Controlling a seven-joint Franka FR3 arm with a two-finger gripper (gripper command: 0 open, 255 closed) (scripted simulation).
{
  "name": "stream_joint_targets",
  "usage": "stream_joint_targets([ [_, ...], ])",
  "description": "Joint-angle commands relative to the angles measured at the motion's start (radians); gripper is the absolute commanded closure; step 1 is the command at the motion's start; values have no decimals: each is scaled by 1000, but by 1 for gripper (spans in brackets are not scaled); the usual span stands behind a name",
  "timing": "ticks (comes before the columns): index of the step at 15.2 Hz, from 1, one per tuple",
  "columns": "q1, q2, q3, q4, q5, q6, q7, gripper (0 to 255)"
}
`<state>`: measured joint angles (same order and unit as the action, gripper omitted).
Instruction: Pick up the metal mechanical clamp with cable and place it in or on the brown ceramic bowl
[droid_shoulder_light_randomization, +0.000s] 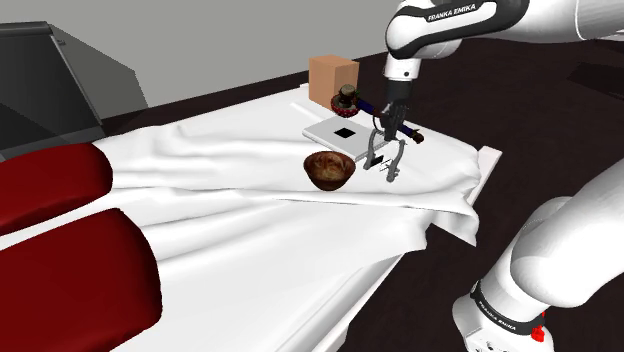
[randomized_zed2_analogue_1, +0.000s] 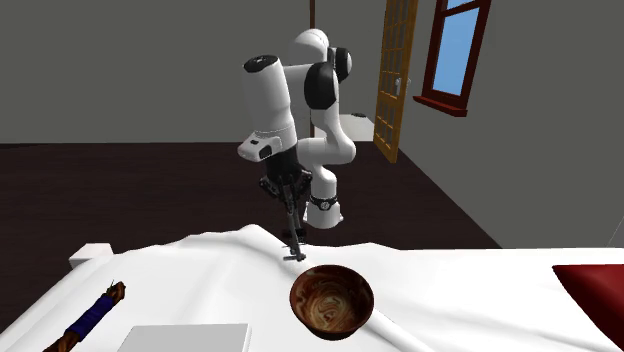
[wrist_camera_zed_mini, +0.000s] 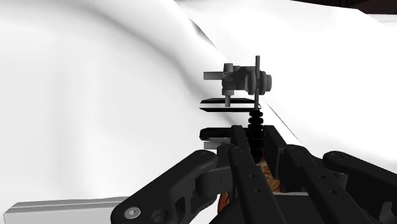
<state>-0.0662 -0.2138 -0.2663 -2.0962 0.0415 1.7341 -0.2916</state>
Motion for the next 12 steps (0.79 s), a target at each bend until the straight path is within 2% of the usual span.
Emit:
stream_joint_targets([
  [1,0,-4,1,23,-1,-27,2,255],
  [12,3,-5,4,170,0,-174,14,255],
])
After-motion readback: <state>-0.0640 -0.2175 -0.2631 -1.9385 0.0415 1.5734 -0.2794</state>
